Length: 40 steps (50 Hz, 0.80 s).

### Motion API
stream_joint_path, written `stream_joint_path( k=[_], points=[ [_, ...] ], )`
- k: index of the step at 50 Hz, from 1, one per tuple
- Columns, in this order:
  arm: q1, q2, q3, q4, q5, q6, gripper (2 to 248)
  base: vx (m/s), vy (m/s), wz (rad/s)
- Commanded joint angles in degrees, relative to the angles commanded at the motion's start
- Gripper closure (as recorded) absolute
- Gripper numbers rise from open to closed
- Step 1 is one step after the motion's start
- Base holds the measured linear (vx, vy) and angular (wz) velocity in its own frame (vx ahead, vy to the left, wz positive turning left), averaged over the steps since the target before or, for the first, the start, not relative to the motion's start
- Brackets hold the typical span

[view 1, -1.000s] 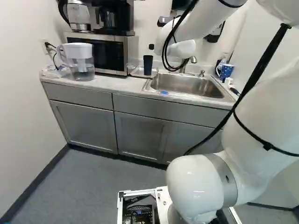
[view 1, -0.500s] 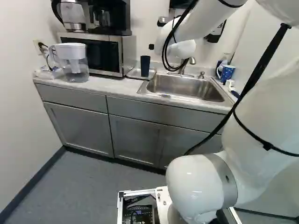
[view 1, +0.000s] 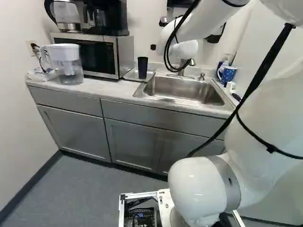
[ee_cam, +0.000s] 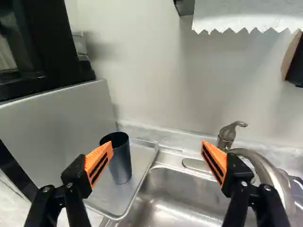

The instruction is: Rinse the cup and place it in the tray

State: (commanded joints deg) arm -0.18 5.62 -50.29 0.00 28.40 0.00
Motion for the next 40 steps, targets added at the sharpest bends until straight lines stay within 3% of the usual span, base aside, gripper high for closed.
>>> stream_joint_path(
  k=[40],
  points=[
    [-0.1, 0.0, 0.0, 0.0, 0.0, 0.0, 3, 0.001, -0.008, 0.001]
  ],
)
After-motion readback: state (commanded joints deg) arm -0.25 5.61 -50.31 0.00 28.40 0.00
